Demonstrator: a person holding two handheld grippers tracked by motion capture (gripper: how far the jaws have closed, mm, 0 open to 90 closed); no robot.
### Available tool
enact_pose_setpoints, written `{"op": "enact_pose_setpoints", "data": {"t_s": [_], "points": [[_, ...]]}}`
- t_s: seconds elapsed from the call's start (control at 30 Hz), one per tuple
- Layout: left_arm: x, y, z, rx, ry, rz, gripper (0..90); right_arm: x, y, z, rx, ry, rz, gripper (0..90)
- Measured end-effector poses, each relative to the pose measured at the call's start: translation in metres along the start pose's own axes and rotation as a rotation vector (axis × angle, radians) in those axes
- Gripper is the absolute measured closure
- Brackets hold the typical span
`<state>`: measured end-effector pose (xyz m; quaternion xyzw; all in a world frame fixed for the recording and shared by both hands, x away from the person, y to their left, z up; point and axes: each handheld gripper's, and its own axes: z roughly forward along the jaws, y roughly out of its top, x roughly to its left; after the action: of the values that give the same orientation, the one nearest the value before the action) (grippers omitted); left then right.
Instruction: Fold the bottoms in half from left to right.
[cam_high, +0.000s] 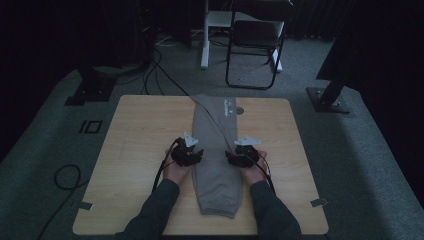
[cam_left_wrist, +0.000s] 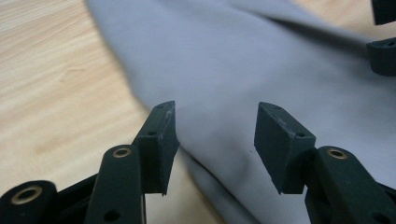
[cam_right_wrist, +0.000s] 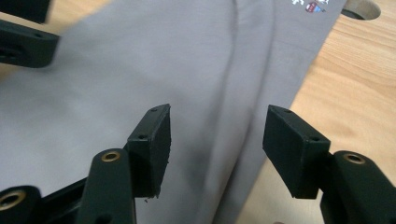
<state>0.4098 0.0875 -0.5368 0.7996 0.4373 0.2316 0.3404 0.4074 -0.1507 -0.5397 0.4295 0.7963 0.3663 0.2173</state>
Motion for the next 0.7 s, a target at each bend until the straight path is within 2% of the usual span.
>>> {"op": "enact_pose_setpoints", "data": {"t_s": [0.13, 0.2, 0.27, 0.33, 0.4, 0.57, 0.7], "points": [[0.013, 0.005, 0.018, 0.029, 0.012, -0.04, 52.6, -0.009, 0.012, 0.024, 0.009, -0.006, 0.018, 49.1], [0.016, 0.004, 0.024, 0.055, -0.005, -0.046, 59.0, -0.013, 0.016, 0.032, 0.024, -0.019, 0.021, 52.9], [0.017, 0.003, 0.024, 0.045, -0.042, -0.061, 68.6, -0.018, 0.015, 0.038, 0.05, -0.023, 0.053, 53.7], [0.014, 0.002, 0.022, 0.046, -0.046, -0.03, 78.0, -0.02, 0.011, 0.037, 0.025, -0.016, 0.094, 55.5], [0.011, 0.001, 0.021, 0.046, -0.044, -0.011, 82.8, -0.018, 0.007, 0.035, 0.017, -0.022, 0.075, 56.3], [0.008, -0.008, 0.012, 0.041, -0.067, -0.028, 84.2, -0.013, -0.003, 0.023, 0.014, -0.009, 0.069, 56.4], [0.002, -0.022, -0.003, 0.033, -0.095, -0.016, 84.4, -0.006, -0.015, 0.008, 0.014, 0.008, 0.049, 56.4]]}}
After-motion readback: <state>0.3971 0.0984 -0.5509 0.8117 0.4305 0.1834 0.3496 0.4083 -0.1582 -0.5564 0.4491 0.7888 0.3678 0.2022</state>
